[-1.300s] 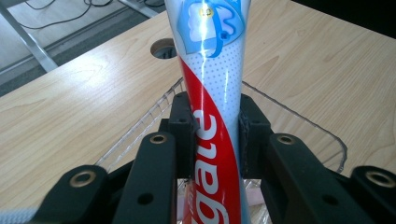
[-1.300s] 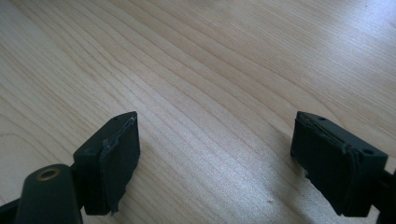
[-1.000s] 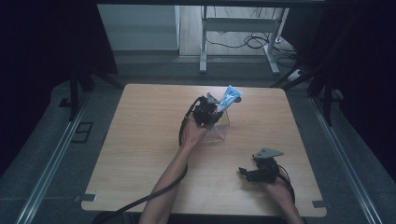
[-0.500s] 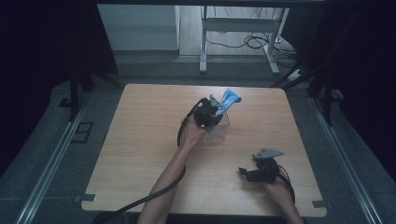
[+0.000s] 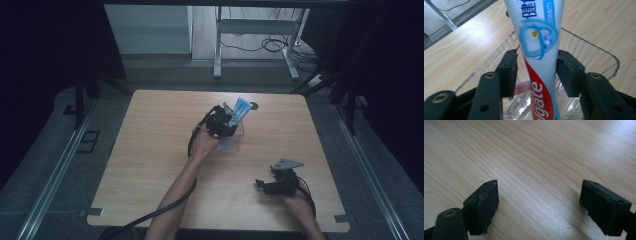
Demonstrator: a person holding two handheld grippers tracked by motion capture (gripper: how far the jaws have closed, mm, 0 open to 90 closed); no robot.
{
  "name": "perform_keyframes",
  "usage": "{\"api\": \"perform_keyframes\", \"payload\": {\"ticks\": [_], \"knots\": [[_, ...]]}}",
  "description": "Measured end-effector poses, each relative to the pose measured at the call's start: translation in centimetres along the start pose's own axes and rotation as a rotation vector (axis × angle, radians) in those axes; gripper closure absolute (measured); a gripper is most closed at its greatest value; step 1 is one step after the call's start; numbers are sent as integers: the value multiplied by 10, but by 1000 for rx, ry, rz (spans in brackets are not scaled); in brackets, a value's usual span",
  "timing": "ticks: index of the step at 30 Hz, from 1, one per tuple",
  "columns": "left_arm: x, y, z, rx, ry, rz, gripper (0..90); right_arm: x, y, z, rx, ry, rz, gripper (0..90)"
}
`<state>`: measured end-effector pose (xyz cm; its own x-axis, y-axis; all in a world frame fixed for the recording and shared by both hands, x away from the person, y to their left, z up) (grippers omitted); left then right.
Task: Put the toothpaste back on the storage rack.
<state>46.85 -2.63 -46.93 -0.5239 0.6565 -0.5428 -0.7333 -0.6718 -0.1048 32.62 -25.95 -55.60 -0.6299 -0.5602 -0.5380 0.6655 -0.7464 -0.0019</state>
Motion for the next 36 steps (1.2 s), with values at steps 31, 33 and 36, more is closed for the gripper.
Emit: {"api": "perform_keyframes", "payload": {"ticks": [31,33,36], "knots": [[13,-9,31,220,60,90,181,0,0,0,0,1,-1,156],[14,-8,32,219,60,85,159,0,0,0,0,1,-1,156],[15,-7,35,217,63,78,144,0,0,0,0,0,1,156]]}}
Point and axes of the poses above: each handheld gripper's, and its own axes: z roughly backward along the jaws, x roughly out of its underside, y roughly to its right, the point moved 2 cm from there along -z, roughly forward along the jaws, and after that the axes turned 14 degrees about -y, right-handed, at the moved point
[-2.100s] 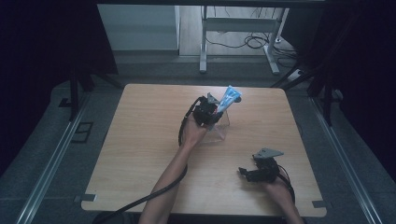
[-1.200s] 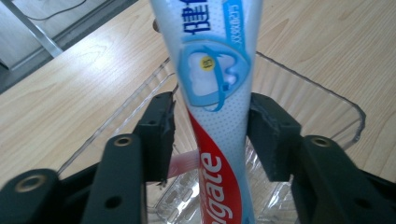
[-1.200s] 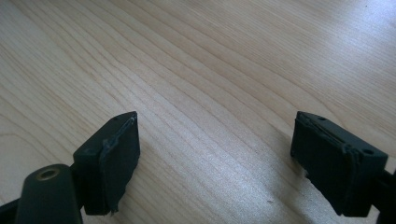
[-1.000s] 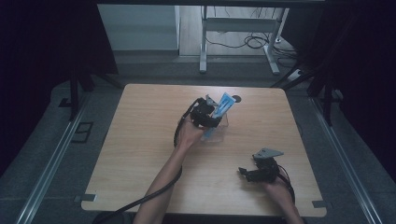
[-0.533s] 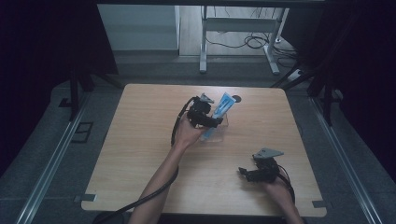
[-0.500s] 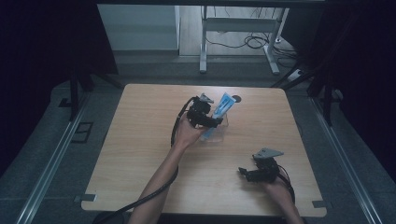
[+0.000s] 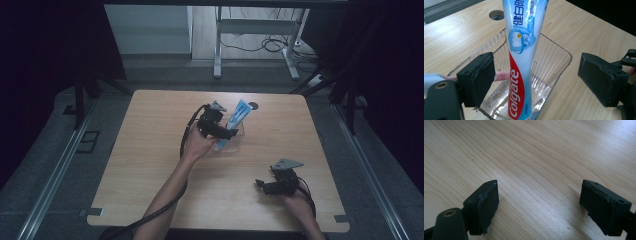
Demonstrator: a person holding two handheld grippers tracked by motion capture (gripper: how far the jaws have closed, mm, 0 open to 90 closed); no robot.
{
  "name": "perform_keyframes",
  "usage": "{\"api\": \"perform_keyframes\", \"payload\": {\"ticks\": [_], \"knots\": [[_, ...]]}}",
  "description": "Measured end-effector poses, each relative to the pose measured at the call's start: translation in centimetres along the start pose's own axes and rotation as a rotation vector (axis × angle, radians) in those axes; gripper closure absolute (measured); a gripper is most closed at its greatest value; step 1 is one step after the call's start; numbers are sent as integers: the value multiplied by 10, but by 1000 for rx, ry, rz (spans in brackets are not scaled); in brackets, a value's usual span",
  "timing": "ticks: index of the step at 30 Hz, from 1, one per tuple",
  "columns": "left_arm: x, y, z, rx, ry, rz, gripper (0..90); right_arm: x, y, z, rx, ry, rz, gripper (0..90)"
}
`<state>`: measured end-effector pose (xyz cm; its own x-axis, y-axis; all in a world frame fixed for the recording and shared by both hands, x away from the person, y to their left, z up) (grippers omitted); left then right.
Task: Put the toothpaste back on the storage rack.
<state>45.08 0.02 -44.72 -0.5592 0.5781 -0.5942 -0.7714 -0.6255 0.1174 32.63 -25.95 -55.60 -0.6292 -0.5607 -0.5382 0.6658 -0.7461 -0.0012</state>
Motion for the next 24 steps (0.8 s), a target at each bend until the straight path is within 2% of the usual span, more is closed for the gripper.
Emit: {"api": "perform_keyframes", "payload": {"ticks": [10,16,24], "knots": [[3,5,8,14,26,-22,131,0,0,0,0,1,-1,156],[5,9,13,9,44,-46,130,0,0,0,0,1,-2,156],[8,12,14,-7,37,-66,130,0,0,0,-1,-1,-1,156]]}}
Point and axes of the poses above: each handheld gripper's, and its own axes: z roughly backward along the jaws, x roughly out of its underside, y roughly to its right, the point moved 2 cm from there along -z, roughly forward along the jaws, and after that the axes turned 14 degrees about -y, right-handed, at the moved point
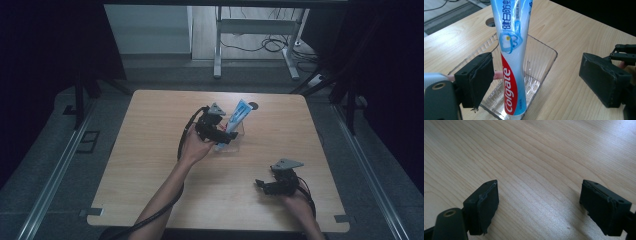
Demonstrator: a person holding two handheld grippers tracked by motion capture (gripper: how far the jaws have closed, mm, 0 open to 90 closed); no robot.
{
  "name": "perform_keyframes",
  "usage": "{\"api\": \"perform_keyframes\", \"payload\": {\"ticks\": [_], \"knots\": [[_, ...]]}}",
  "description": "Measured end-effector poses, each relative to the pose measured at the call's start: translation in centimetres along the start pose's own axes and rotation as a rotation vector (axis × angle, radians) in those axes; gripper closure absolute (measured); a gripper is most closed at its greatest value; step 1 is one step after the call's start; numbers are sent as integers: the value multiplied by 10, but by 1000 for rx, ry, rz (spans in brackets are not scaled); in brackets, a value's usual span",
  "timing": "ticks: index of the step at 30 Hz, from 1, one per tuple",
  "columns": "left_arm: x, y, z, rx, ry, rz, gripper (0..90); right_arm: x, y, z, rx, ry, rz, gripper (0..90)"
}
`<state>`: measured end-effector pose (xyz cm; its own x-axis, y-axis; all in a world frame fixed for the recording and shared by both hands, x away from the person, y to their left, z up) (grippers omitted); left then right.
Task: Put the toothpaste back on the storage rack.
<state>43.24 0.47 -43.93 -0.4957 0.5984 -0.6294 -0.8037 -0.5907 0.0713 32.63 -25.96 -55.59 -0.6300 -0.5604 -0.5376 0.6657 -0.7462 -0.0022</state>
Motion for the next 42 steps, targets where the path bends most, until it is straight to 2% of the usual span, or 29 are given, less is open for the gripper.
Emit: {"api": "perform_keyframes", "payload": {"ticks": [13,19,31,42], "knots": [[10,1,10,-11,6,-4,130,0,0,0,0,0,-1,156],[15,2,16,4,16,6,129,0,0,0,0,1,-1,156],[31,3,27,13,21,19,129,0,0,0,1,1,-1,156],[47,3,36,7,18,7,129,0,0,0,1,1,-2,156]]}}
Point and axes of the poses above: each handheld gripper's, and its own axes: z roughly backward along the jaws, x roughly out of its underside, y roughly to its right, the point moved 2 cm from there along -z, roughly forward along the jaws, and after that the axes turned 14 degrees about -y, right-handed, at the moved point
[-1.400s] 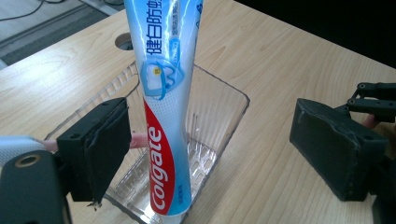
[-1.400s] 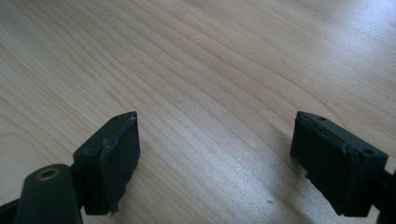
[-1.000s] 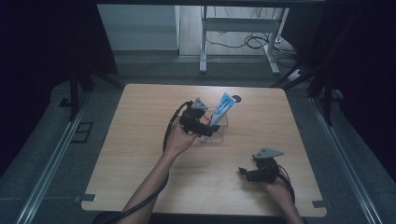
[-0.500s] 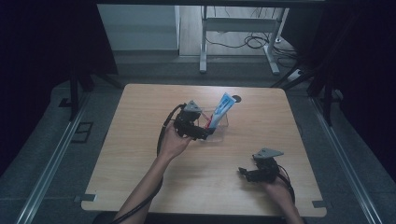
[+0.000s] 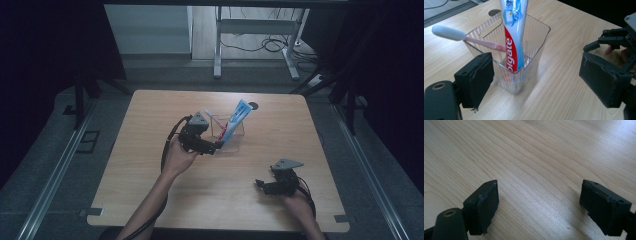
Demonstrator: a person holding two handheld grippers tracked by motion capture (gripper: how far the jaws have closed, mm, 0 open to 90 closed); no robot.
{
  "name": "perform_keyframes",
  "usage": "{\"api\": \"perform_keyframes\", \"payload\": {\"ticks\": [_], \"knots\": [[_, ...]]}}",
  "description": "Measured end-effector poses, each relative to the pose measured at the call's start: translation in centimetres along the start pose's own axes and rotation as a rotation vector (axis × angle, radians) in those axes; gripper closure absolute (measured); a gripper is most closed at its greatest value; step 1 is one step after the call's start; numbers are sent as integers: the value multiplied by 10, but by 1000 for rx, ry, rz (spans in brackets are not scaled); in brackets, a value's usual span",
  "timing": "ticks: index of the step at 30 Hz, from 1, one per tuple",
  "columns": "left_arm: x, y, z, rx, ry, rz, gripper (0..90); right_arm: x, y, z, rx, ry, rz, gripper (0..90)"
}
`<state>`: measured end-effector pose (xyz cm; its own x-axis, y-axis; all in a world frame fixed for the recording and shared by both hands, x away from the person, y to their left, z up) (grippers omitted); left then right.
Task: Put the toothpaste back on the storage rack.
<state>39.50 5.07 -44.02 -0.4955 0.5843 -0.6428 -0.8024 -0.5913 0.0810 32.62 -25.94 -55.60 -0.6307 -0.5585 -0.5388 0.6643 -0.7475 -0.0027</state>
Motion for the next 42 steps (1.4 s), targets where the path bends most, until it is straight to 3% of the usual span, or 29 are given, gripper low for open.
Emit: {"api": "perform_keyframes", "payload": {"ticks": [42], "knots": [[76,10,21,-48,16,48,129,0,0,0,-1,0,-1,156]]}}
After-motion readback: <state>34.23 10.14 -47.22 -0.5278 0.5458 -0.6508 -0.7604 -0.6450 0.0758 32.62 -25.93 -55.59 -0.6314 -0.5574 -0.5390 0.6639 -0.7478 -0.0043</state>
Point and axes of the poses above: each handheld gripper's, and its own axes: z roughly backward along the jaws, x roughly out of its underside, y roughly to its right, the point moved 2 cm from there along -z, roughly forward along the jaws, and after that the axes turned 14 degrees about -y, right-handed, at the moved point
